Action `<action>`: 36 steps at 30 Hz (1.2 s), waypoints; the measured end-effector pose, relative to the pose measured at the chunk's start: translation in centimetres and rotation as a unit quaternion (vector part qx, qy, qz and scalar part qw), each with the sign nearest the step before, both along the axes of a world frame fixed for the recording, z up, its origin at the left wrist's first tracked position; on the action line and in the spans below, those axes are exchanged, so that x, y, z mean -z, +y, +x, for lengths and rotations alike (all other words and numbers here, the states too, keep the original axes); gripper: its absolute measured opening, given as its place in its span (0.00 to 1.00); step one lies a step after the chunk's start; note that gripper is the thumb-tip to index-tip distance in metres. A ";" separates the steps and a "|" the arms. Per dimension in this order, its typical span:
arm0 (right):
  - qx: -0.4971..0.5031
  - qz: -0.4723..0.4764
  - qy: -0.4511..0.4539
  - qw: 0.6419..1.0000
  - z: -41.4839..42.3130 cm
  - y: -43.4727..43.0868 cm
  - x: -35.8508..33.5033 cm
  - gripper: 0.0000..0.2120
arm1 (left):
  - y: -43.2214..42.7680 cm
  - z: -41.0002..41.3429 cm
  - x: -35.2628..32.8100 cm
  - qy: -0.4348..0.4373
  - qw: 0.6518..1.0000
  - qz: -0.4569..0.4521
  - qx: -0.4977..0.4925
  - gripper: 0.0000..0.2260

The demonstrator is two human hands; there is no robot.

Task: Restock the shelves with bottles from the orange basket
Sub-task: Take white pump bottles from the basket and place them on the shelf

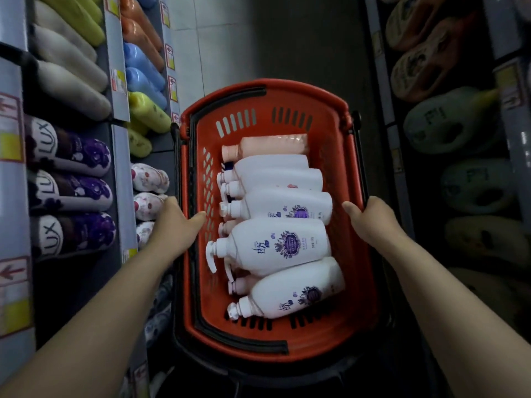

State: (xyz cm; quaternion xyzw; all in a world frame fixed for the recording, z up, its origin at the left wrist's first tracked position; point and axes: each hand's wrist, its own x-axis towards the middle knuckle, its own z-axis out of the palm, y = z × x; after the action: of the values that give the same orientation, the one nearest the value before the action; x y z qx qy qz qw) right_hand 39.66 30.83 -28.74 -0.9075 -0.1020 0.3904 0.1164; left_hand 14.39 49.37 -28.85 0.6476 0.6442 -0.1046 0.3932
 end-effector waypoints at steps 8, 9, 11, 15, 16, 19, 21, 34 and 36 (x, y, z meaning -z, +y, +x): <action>-0.021 0.024 -0.031 0.999 -2.4 -8.1 1.5 0.19 | -8.6 -2.6 -0.1 -0.015 0.999 0.051 0.002 0.15; -0.029 0.023 -0.033 0.999 -2.7 -9.4 1.6 0.19 | -10.2 -3.1 -0.1 -0.015 0.998 0.056 -0.005 0.15; -0.052 0.027 -0.033 0.998 -3.3 -12.4 1.4 0.19 | -14.2 -4.4 -0.2 -0.018 0.998 0.056 -0.027 0.16; -0.069 0.033 -0.007 0.997 -5.1 -16.8 0.7 0.19 | -20.1 -7.1 0.0 0.001 0.998 0.045 -0.049 0.19; -0.068 0.027 -0.001 0.997 -5.6 -18.1 0.7 0.19 | -21.4 -7.6 0.2 0.009 0.998 0.039 -0.044 0.20; -0.054 0.004 0.018 0.998 -7.7 -22.0 1.5 0.22 | -24.8 -9.5 1.0 0.027 0.999 0.017 -0.037 0.21; -0.049 -0.015 0.024 0.998 -9.1 -24.5 2.3 0.24 | -26.9 -10.9 1.7 0.040 0.999 0.002 -0.034 0.22; -0.095 -0.013 -0.005 0.995 -17.1 -32.6 8.4 0.16 | -34.9 -20.1 8.9 0.017 0.999 -0.001 -0.029 0.16; -0.112 0.001 -0.002 0.994 -17.8 -32.7 9.9 0.16 | -35.6 -21.6 10.5 0.016 0.999 -0.009 -0.044 0.17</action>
State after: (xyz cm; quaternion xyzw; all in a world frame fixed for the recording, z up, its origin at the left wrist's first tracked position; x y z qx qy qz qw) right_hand 21.85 -1.88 -38.61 -0.8912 -0.2035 0.3988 0.0726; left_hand -7.21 13.81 -39.37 0.6137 0.6769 -0.1032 0.3930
